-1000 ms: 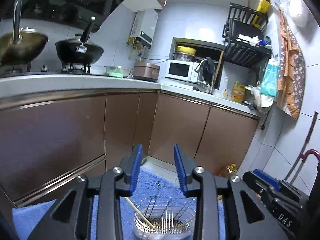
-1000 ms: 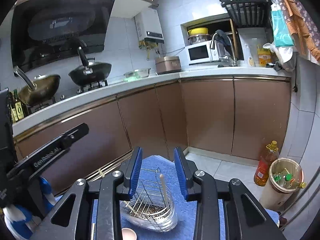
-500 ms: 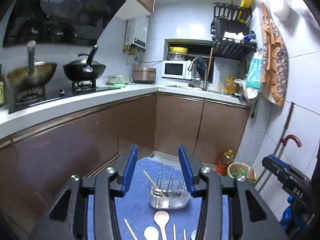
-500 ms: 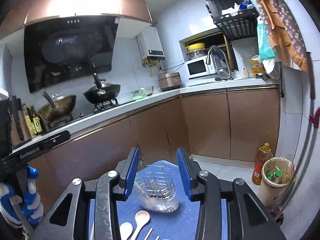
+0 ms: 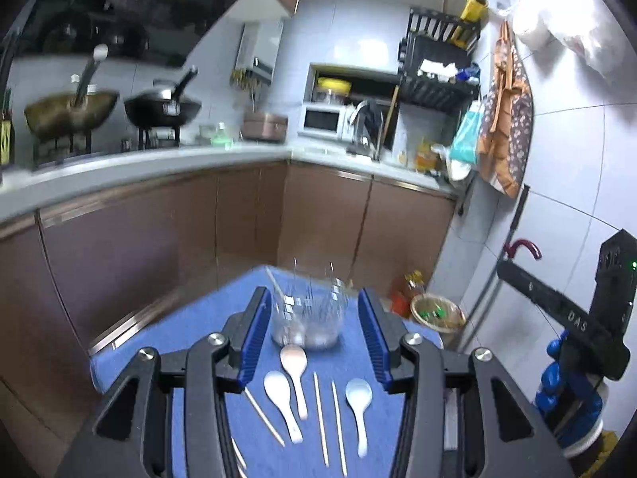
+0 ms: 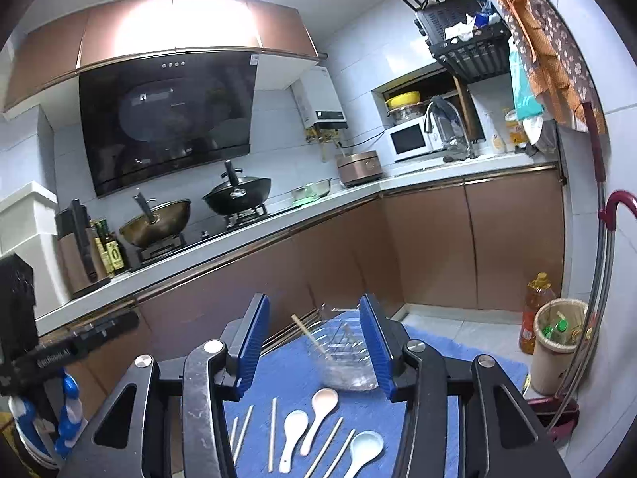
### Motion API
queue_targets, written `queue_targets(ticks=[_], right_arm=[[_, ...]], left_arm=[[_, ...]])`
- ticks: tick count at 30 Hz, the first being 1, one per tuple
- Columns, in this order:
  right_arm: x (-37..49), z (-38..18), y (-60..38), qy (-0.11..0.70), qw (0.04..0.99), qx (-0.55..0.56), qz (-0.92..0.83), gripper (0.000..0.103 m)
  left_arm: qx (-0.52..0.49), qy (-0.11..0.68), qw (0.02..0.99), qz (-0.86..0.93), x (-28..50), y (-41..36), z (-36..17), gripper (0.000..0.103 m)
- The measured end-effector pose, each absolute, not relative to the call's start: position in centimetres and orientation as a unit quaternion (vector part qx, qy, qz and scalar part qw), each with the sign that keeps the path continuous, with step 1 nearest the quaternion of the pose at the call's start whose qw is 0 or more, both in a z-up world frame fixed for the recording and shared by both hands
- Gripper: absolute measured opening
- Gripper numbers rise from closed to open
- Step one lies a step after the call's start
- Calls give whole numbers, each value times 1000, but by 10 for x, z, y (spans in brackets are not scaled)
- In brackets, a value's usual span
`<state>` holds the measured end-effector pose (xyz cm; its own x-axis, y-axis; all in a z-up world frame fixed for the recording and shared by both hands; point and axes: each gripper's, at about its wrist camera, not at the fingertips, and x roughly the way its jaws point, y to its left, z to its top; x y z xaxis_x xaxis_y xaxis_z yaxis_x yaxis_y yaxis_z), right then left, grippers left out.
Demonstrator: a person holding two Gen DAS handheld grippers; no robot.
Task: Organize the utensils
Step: 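Withdraw both tools back over the remaining utensils, then grasp a wooden chopstick with the left tool while the right tool grasps the pale blue spoon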
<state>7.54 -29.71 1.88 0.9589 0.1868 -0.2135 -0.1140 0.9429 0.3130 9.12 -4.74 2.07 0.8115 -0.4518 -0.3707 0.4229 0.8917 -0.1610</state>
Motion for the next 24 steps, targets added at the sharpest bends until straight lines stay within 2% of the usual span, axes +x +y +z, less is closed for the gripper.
queue_targets(ticks=[5, 8, 17, 24], right_arm=[[70, 4, -297, 138, 974, 159, 83, 45], [74, -7, -299, 160, 970, 159, 85, 45], [122, -88, -306, 308, 929, 178, 101, 45], [155, -145, -317, 375, 899, 198, 107, 45]], left_arm=[[-37, 244, 942, -226, 97, -33, -8, 44], [-54, 293, 930, -217, 116, -23, -35, 43], [-113, 420, 879, -197, 175, -13, -117, 43], [-107, 475, 859, -157, 217, -15, -165, 43]])
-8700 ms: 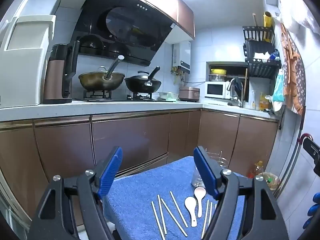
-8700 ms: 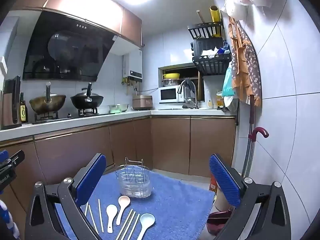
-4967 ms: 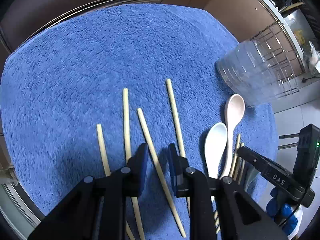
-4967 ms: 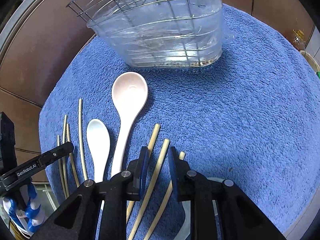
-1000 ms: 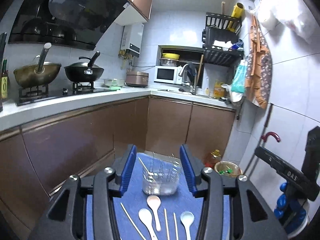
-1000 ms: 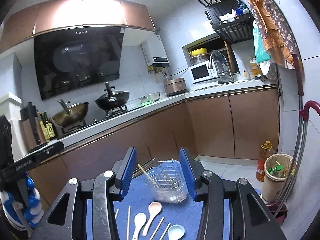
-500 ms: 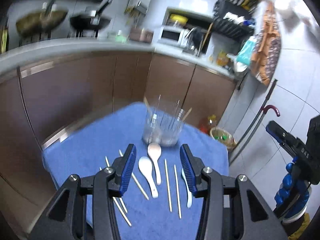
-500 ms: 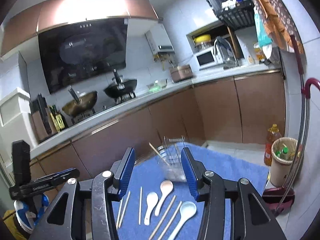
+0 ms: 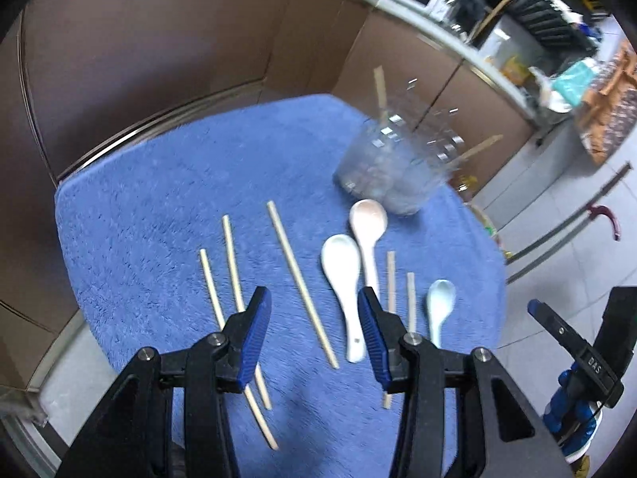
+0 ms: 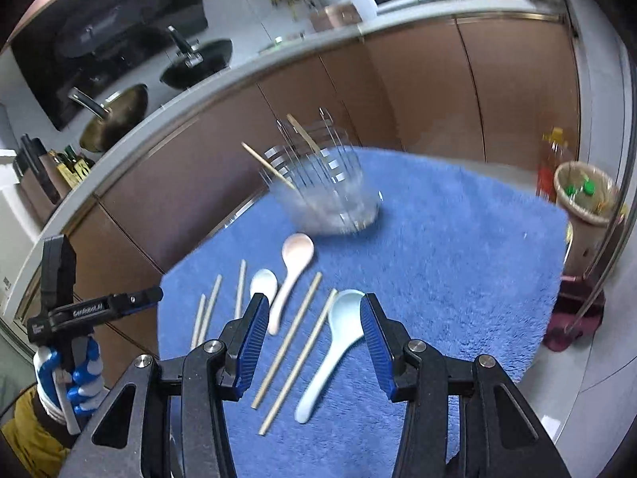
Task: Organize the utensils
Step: 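Grasp a wooden chopstick with the left tool while the right tool grasps the pale blue spoon, then carry the chopstick and pale blue spoon up over the utensil holder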
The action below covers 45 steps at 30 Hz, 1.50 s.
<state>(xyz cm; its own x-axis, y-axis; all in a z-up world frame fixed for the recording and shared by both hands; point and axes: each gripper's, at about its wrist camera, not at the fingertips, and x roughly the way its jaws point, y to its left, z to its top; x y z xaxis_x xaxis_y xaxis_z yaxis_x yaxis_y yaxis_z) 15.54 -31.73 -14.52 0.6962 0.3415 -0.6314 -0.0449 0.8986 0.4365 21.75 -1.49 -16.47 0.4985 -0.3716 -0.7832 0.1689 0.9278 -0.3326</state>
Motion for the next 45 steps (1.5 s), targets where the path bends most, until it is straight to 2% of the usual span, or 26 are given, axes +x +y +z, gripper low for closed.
queue_targets(ticks=[7, 21, 23, 27, 35, 42, 45], right_arm=[[181, -181, -326, 410, 879, 213, 115, 45], [213, -218, -336, 449, 853, 219, 148, 42], [215, -221, -338, 452, 850, 220, 156, 40], [224, -228, -341, 458, 840, 233, 176, 36], [240, -235, -340, 478, 822, 228, 211, 24], [250, -248, -336, 500, 806, 215, 231, 17], [254, -252, -334, 503, 803, 218, 233, 10]], left_arm=[[-113, 520, 837, -126, 264, -10, -198, 42], [-102, 579, 807, -60, 327, 0, -245, 23], [-100, 584, 804, -56, 332, 0, -249, 17], [-89, 588, 802, -52, 339, -2, -250, 11], [-89, 596, 797, -44, 350, -7, -254, 9], [-81, 586, 805, -30, 349, -15, -256, 8], [-69, 580, 811, -25, 343, -20, -256, 8]])
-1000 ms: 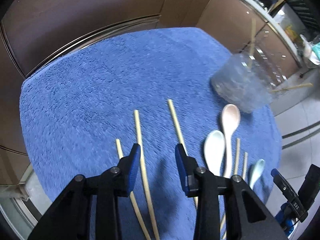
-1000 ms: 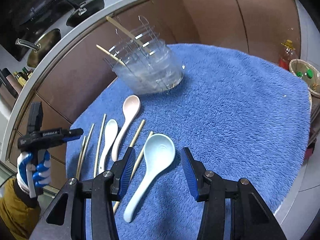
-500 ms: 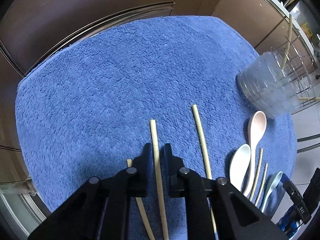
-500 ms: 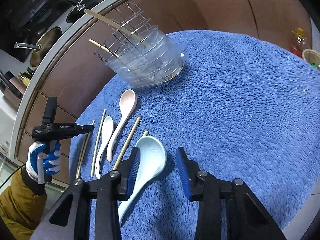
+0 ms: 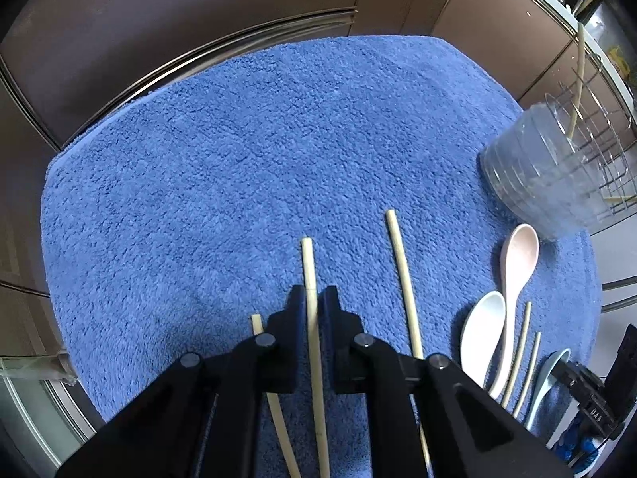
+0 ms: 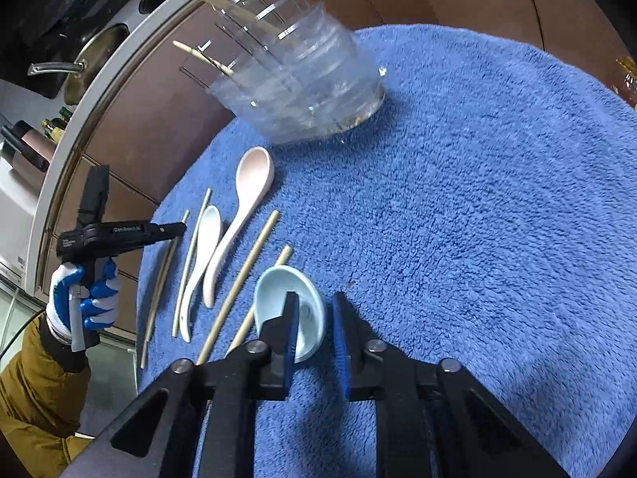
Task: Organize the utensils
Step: 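Carry the chopstick and pale blue spoon up over the utensil holder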
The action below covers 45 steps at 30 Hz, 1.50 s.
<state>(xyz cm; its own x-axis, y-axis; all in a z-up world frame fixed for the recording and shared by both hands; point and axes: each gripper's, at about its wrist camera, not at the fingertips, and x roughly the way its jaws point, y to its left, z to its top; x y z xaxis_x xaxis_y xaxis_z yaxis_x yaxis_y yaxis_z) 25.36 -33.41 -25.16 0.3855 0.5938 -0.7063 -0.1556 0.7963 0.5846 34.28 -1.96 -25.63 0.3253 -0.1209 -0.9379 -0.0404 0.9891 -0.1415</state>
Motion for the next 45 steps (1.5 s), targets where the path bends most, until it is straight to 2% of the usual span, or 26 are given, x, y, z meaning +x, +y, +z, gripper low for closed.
queue_targets(ticks=[12, 26, 32, 39, 45], right_arm=[[226, -230, -343, 461, 835, 220, 203, 8], [173, -157, -324, 398, 896, 138, 139, 8], [174, -94, -317, 324, 935, 96, 108, 8], [208, -27, -309, 203, 975, 65, 56, 8], [256, 0, -315, 126, 991, 48, 0, 8]], left_arm=[[-84, 546, 832, -55, 323, -26, -240, 5], [-89, 425, 894, -115, 257, -25, -160, 5], [-96, 330, 929, -133, 250, -48, -97, 5], [-110, 166, 970, -138, 277, -98, -12, 5], [-126, 98, 979, -127, 321, -132, 9, 5]])
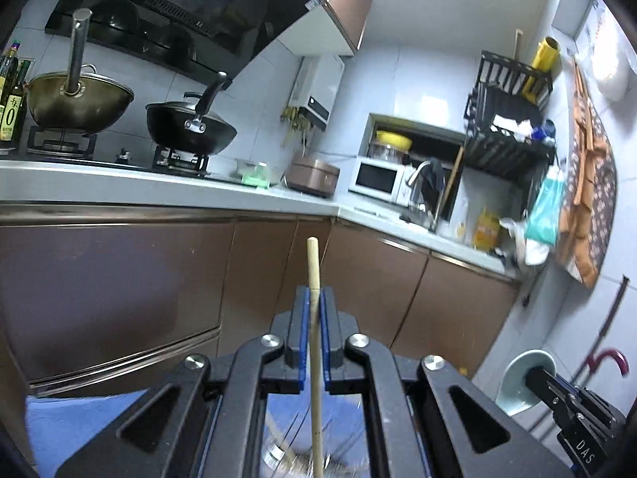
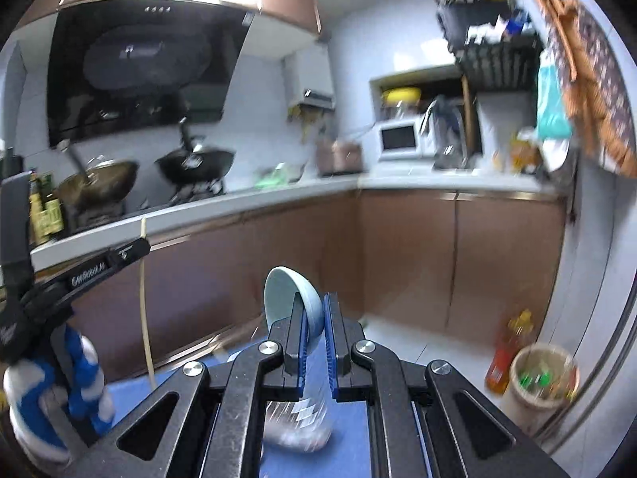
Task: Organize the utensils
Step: 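Carry the chopstick and pale blue spoon up over the utensil holder, then open both tools to drop the chopstick and spoon into the holder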
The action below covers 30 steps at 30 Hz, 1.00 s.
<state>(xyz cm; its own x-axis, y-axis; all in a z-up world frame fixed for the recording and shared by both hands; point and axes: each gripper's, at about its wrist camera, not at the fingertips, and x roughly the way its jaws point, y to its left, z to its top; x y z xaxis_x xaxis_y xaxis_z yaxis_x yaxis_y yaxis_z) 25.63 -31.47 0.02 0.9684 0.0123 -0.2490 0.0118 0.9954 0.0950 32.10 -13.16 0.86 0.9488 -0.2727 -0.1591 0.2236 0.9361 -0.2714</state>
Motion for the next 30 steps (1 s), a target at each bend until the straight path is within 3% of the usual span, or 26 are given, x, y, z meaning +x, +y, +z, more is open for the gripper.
queue_targets(ticks=[8, 18, 23, 28, 30], right_arm=[[319, -32, -313, 130, 991, 11, -38, 8], [345, -91, -294, 171, 984, -20, -47, 9], [345, -99, -294, 187, 981, -8, -42, 14], [340, -98, -295, 189, 981, 3, -40, 27], [336, -95, -295, 187, 981, 5, -42, 29]], left_arm=[[-136, 108, 978, -112, 381, -156, -31, 5], [-128, 112, 982, -79, 396, -175, -89, 5], [-124, 135, 980, -73, 398, -173, -104, 7], [-111, 146, 980, -79, 392, -174, -109, 23], [-110, 149, 980, -78, 388, -173, -109, 23]])
